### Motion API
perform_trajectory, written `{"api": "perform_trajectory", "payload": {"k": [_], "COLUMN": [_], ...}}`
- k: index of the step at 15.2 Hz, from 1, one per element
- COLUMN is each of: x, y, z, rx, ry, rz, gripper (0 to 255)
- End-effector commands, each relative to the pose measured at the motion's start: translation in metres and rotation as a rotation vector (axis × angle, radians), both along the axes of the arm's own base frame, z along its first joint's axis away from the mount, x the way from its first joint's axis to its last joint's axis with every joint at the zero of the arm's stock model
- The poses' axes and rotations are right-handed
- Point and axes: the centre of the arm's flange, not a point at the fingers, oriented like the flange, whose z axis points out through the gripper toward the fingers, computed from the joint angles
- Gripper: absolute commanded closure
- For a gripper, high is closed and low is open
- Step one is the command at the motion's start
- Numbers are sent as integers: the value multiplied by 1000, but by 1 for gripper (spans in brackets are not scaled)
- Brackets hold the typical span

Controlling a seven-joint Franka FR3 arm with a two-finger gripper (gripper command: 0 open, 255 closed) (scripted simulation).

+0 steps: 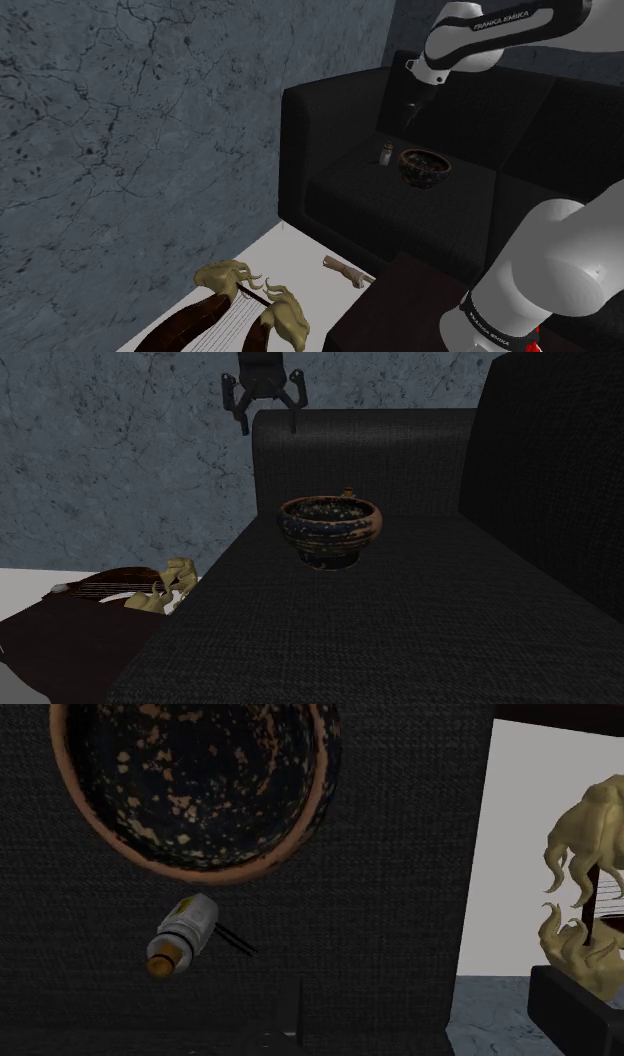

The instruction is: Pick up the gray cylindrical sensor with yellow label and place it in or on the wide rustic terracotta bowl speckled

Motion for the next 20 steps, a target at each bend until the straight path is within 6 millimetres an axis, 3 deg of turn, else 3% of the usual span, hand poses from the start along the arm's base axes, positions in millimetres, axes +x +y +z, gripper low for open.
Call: {"api": "perform_trajectory", "payload": {"k": [1,15,20], "x": [7,87,92], "y": [-21,-161,-160], "z": [-16,-109,-135], "rx": [5,48,48], "ry": [-6,-47,-47], "rz": [7,45,45], "gripper": [0,0,0]}}
